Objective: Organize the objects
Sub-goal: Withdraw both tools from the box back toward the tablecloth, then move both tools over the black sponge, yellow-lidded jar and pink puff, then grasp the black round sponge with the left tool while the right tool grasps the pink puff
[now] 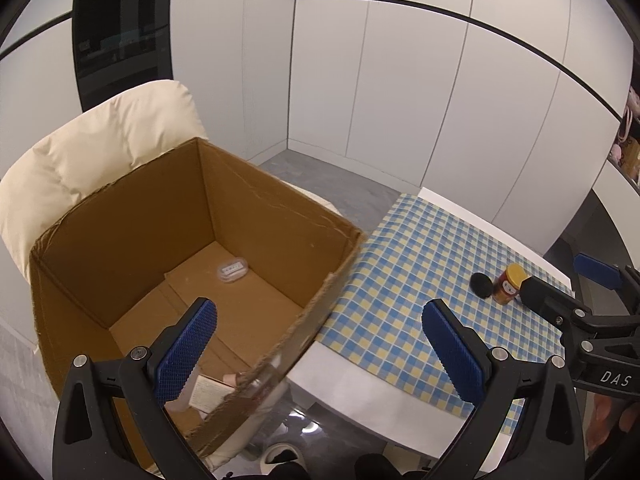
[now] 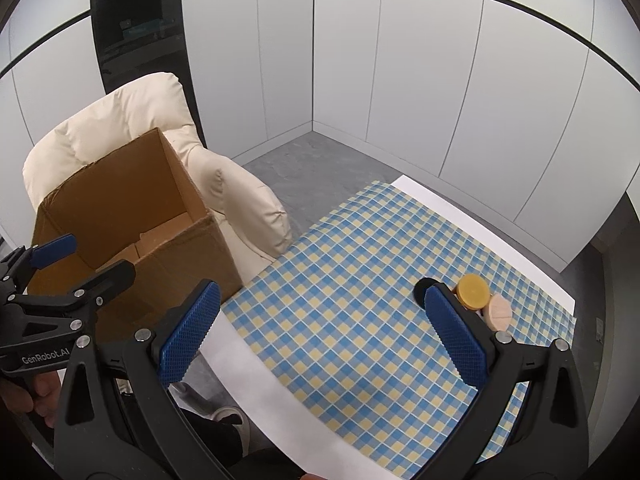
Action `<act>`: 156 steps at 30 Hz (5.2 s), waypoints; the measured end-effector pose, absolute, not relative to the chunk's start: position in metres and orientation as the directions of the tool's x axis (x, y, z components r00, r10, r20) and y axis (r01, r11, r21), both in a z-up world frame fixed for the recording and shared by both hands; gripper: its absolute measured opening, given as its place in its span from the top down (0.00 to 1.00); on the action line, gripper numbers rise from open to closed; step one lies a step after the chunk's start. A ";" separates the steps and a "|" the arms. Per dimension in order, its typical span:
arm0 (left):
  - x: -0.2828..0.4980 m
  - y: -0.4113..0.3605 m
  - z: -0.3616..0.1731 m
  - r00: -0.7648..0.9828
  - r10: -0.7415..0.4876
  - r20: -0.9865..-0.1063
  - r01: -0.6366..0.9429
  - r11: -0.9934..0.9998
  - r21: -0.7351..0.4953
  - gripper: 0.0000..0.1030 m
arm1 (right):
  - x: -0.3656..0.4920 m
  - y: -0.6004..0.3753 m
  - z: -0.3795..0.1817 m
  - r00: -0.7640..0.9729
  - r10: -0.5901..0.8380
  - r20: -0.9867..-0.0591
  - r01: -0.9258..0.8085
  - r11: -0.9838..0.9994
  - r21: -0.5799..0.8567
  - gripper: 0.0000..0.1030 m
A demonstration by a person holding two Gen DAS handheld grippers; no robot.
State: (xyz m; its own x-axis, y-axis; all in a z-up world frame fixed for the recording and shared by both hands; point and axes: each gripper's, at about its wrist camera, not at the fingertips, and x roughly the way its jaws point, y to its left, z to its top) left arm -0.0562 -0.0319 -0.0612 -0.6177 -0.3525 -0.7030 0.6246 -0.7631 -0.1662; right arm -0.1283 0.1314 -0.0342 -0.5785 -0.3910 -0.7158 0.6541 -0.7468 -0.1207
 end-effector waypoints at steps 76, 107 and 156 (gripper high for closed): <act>-0.159 0.097 -0.047 -0.690 -0.184 -0.700 0.409 -0.897 -0.167 0.00 | -0.164 0.305 -0.027 -0.615 -0.248 -0.748 0.455 -0.887 -0.080 0.00; -0.183 0.140 -0.043 -0.694 -0.145 -0.705 0.349 -0.925 -0.152 0.01 | -0.168 0.356 -0.026 -0.619 -0.214 -0.756 0.401 -0.913 -0.070 0.00; -0.334 0.108 -0.235 -0.546 -0.128 -0.828 0.312 -0.948 -0.059 0.14 | -0.325 0.346 -0.203 -0.516 -0.239 -0.823 0.368 -0.929 0.039 0.02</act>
